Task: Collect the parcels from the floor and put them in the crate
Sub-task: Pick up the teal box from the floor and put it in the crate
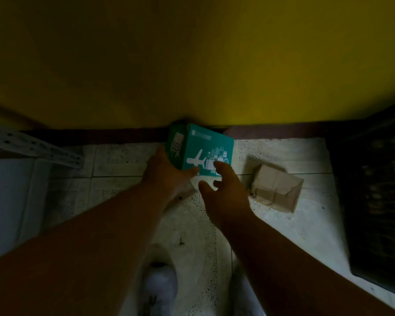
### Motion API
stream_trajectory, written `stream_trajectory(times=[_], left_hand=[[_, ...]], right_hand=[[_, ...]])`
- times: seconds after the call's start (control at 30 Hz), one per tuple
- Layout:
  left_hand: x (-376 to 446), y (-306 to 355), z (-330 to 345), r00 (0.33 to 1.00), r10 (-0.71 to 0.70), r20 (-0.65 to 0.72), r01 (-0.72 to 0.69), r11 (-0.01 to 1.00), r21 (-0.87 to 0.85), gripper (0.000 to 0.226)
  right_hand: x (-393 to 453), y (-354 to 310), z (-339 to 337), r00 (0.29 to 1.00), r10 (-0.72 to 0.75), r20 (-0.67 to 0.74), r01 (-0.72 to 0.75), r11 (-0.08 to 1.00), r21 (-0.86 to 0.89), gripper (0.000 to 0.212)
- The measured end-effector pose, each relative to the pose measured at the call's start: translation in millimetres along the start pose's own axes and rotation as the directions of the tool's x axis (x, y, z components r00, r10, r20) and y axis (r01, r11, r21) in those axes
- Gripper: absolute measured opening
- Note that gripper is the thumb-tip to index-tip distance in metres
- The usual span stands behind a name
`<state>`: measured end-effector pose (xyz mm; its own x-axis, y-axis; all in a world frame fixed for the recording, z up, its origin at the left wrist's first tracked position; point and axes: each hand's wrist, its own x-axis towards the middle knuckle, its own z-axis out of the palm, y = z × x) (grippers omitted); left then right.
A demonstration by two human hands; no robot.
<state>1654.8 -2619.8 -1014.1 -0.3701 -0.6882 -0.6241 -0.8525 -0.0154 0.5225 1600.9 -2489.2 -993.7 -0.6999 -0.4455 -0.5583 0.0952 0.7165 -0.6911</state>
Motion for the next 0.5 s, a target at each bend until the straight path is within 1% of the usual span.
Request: stream_trajectory(times=[0.13, 0.3, 0.4, 0.47, 0.5], left_hand=[[52.7, -24.7, 23.2, 0.995, -0.07, -0.071, 0.073, 0.997, 0.032, 0.114], [69.9, -31.0, 51.4, 0.997, -0.061, -0.052, 0.055, 0.994, -0.098, 0.113], [36.1, -20.9, 37.3, 0.991, -0.056, -0.125, 0.043, 0.993, -0.11, 0.112], [-12.9, -11.7, 8.8, 0.99, -0.061, -0.124, 0.036, 0.981, -0.192, 0.1], [-42.1, -6.8, -8.5, 0.991, -0.065, -0.117, 0.034, 0.968, -0.247, 0.091]], right_hand=[[31.1, 36.9, 19.9, 0.997, 0.079, -0.001, -0.079, 0.996, 0.033, 0.059], [46.7, 50.0, 27.5, 0.994, 0.109, -0.021, -0.107, 0.991, 0.082, 0.061], [24.2, 44.2, 10.2, 0.989, 0.136, -0.066, -0.124, 0.979, 0.163, 0.069], [-11.0, 21.3, -11.8, 0.977, 0.158, -0.141, -0.133, 0.976, 0.175, 0.08], [-30.4, 4.7, -23.3, 0.974, 0.139, -0.181, -0.114, 0.983, 0.143, 0.084]])
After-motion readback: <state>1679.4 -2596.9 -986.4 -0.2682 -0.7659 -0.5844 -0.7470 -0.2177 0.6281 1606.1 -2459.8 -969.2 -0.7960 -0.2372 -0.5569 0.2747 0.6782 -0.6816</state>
